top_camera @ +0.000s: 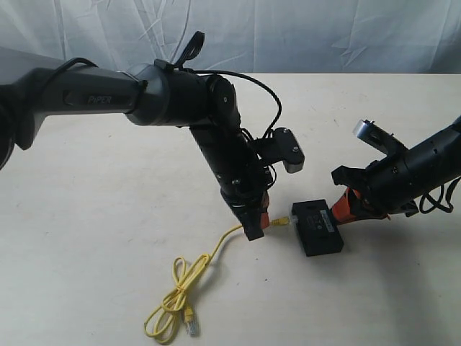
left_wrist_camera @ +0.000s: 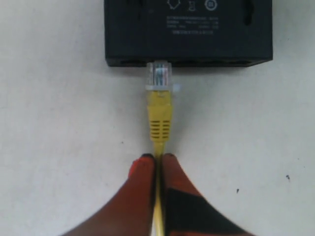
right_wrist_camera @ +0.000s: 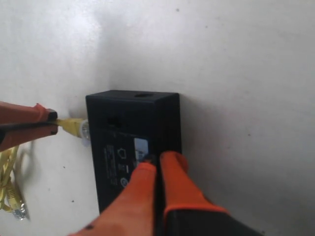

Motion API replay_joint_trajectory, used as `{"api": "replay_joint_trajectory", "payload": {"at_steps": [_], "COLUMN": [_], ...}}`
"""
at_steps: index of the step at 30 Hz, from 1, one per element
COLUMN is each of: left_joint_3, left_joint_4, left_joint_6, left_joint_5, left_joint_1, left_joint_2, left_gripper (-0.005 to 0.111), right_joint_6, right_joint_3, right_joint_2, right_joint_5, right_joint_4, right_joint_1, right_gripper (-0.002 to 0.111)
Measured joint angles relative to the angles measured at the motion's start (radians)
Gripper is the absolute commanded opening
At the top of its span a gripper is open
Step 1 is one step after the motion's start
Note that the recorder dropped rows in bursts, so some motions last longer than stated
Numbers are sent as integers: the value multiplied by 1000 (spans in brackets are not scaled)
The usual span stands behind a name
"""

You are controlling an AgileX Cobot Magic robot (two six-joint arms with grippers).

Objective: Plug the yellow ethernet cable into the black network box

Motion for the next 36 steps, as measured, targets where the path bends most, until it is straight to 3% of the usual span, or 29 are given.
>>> {"api": "replay_joint_trajectory", "payload": {"at_steps": [36], "left_joint_3": [0], "left_joint_4": [8], "left_joint_6": [23], "left_joint_5": [-6], "left_joint_1": [0], "left_joint_2": [0], "left_gripper": [0], "right_joint_6": [2], "right_joint_3": [0], "right_joint_2": [0], "right_joint_5": [0], "right_joint_4": [0], "right_joint_1": [0], "right_gripper": [0]}}
